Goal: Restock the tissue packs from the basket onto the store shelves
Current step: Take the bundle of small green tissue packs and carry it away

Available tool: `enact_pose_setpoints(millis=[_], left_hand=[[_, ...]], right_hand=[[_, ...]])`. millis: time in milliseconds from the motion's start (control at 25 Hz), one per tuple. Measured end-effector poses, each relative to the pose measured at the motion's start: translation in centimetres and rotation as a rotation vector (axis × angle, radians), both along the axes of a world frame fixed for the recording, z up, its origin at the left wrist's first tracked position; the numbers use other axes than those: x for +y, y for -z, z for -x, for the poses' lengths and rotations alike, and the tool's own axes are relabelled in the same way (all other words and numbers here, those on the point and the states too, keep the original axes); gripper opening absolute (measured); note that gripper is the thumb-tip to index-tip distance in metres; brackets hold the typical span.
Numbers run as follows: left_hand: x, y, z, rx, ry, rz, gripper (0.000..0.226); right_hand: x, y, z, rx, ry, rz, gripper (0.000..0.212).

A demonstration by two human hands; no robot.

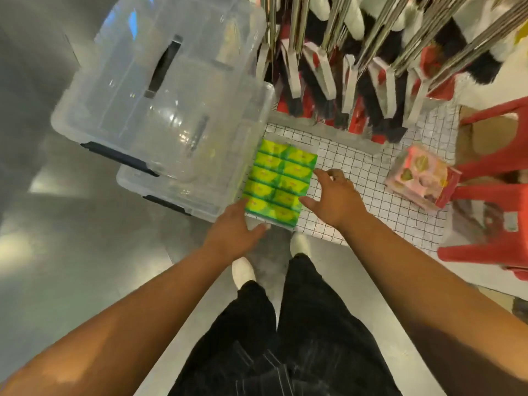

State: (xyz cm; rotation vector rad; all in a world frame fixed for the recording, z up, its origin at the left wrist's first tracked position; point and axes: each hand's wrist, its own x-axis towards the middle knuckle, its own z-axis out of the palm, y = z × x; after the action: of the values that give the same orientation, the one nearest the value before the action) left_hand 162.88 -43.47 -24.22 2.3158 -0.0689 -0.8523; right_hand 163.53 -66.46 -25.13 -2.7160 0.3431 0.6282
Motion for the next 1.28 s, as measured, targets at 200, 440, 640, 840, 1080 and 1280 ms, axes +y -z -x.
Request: enact_pose_setpoints(millis=[200, 440, 640, 840, 1080, 1280], left_hand=[[-4.0, 9.9, -5.5, 0.051, -0.179, -0.021, 0.060], [-8.2, 27.3, -6.4, 0.276, -0.542, -0.061, 0.075], [-11.0, 39.3, -6.7, 0.370, -0.873, -0.021, 0.072], [-12.1, 47.5, -6.0, 0.348, -1.197, 0.094, 0.096], [-11.5, 49.2, -5.8, 0.262, -1.200, 0.072, 0.097], [-9.6, 50.3, -6.0, 0.235, -1.111, 0.091, 0.100]], right_hand=[[-4.0, 12.4, -8.7, 0.119, -0.073, -0.040, 0.079], [-8.2, 29.6, -17.0, 0.154, -0.213, -0.023, 0.084], [-10.4, 41.3, -21.9, 0.104, -0.314, 0.014, 0.093], [-11.0, 48.7, -22.3, 0.112, -0.347, 0.087, 0.110], [-13.8, 48.6, -14.6, 0.120, -0.016, 0.064, 0.114], [-17.6, 49.5, -11.1, 0.062, 0.305, -0.214, 0.084]])
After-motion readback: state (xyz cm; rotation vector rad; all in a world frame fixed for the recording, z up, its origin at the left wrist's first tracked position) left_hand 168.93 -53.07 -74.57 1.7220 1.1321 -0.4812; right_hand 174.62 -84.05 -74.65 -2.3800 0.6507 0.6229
